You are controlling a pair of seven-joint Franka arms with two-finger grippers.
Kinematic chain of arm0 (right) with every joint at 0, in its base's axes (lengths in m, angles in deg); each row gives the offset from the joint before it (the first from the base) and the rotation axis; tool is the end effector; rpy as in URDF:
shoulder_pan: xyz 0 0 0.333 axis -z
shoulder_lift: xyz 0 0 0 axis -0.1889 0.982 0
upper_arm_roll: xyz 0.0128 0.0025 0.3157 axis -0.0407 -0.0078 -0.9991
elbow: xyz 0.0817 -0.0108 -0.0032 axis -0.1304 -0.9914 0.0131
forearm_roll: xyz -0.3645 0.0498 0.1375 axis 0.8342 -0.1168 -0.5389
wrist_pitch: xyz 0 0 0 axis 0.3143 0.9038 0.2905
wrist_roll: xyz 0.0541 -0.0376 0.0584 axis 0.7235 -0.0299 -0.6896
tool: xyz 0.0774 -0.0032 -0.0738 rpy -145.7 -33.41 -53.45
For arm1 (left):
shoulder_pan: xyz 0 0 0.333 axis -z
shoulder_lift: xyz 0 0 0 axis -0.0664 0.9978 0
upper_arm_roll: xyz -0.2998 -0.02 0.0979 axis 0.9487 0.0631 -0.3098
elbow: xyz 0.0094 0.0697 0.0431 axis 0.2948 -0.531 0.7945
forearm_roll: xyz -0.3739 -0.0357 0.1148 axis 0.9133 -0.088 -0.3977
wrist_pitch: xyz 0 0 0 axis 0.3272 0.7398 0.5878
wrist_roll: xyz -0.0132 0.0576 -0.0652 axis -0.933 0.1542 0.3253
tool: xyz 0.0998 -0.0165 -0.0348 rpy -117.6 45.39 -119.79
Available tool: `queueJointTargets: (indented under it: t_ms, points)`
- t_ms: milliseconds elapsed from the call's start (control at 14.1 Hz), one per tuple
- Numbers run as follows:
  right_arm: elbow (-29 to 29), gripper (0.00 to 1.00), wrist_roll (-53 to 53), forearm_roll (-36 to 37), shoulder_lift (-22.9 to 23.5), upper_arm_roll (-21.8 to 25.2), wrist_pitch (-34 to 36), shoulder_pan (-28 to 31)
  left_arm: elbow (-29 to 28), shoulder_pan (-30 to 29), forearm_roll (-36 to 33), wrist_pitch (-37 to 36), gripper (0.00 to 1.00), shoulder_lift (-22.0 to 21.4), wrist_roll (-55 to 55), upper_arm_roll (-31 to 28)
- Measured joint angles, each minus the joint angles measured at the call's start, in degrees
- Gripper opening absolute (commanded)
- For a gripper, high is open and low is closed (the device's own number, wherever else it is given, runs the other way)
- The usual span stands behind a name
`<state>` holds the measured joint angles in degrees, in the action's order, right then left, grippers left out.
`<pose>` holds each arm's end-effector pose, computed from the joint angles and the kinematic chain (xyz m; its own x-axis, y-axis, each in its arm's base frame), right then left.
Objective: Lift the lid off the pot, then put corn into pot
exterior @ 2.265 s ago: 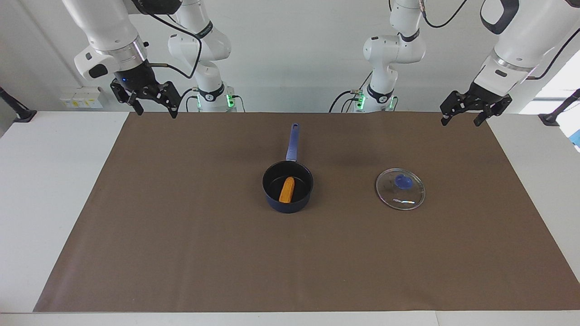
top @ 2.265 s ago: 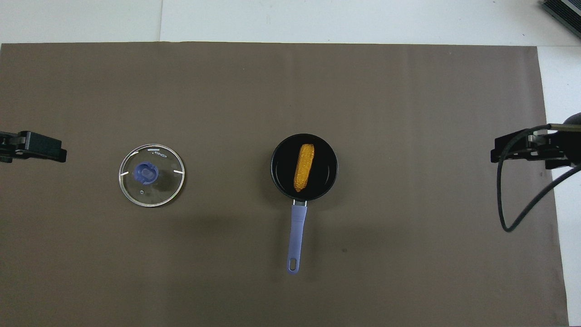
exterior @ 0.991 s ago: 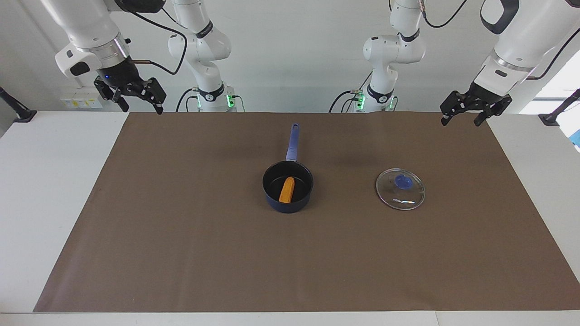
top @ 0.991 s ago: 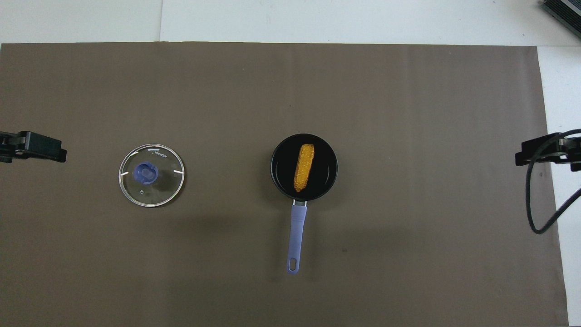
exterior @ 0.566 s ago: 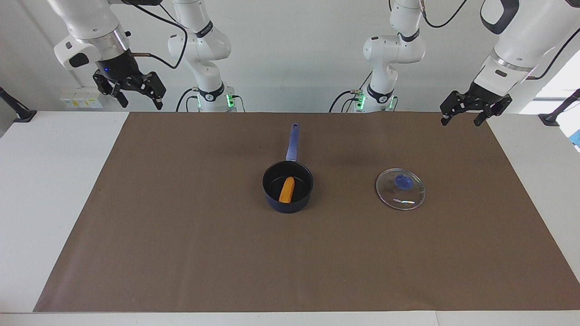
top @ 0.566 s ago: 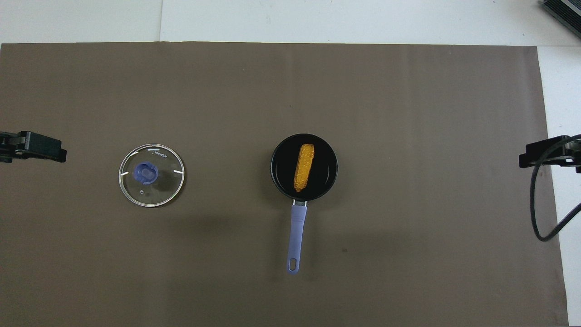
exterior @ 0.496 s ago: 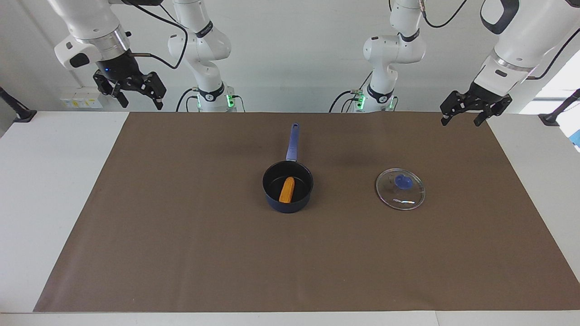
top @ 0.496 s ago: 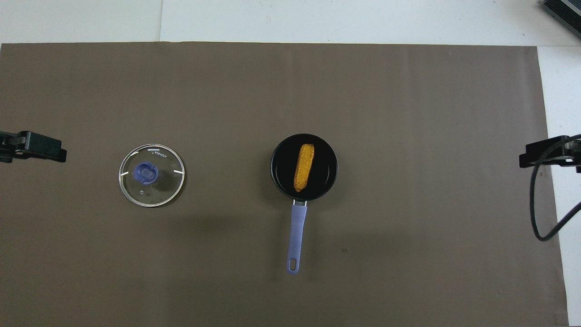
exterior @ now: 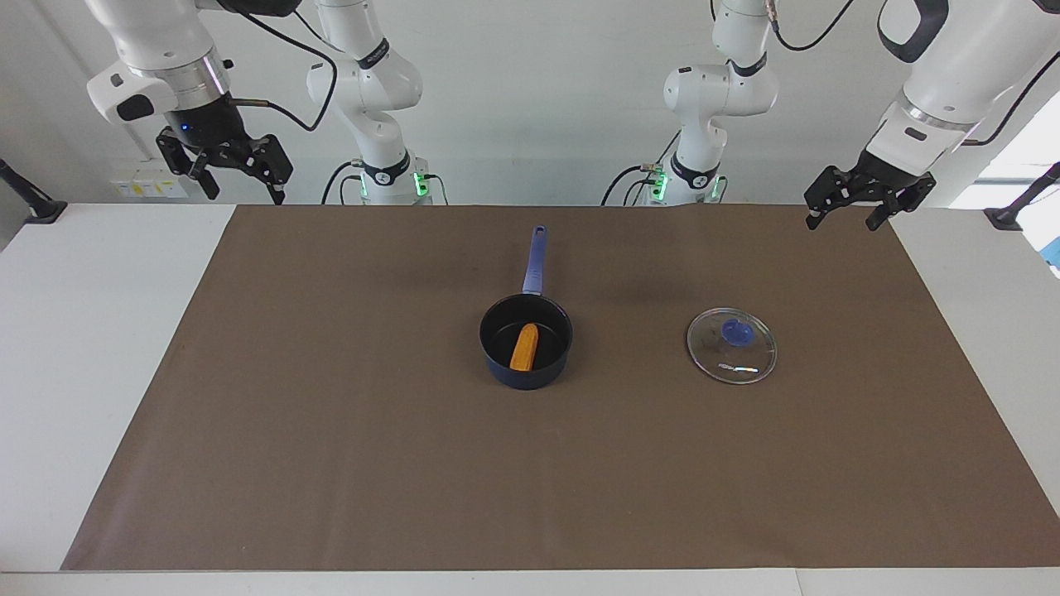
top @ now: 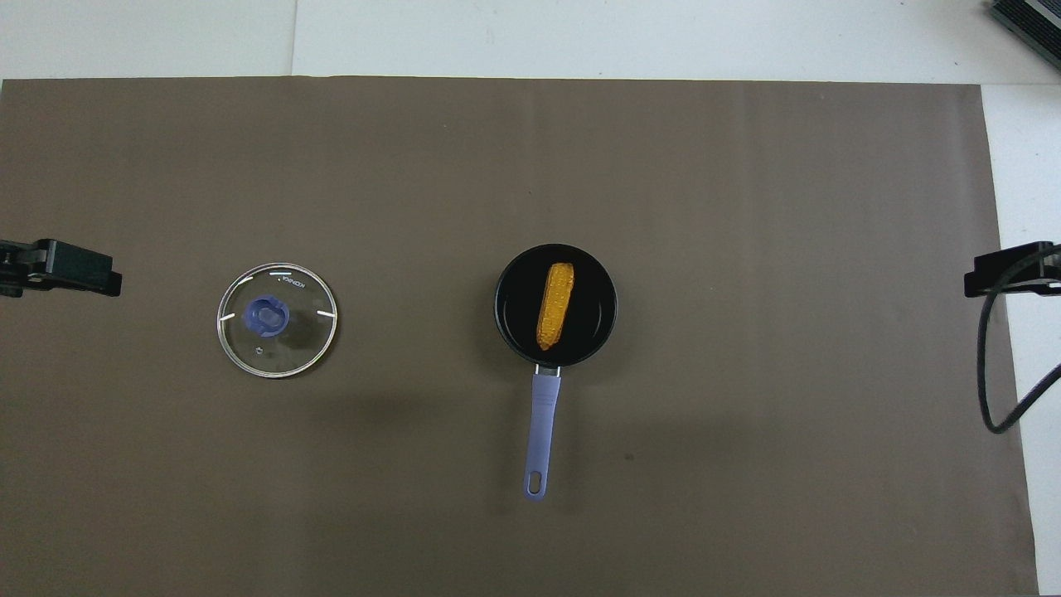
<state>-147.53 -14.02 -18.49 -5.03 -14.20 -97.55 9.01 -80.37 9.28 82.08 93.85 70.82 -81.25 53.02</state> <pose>0.5318 -0.0276 0.6603 0.9956 -0.0930 0.0104 -0.0933 -0.9948 0.0408 0.5445 -0.0205 0.6277 0.9978 -0.0616 -0.0227 -0.0607 -0.9975 0.0353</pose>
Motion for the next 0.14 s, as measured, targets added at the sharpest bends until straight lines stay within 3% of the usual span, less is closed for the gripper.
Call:
queueJointTargets:
  t_ms: [142]
  points:
    - [0.0,1.0,0.0,-0.2,0.0,-0.1,0.0,-0.2,0.0,0.0,0.0,0.0,1.0,0.0,0.0,0.0]
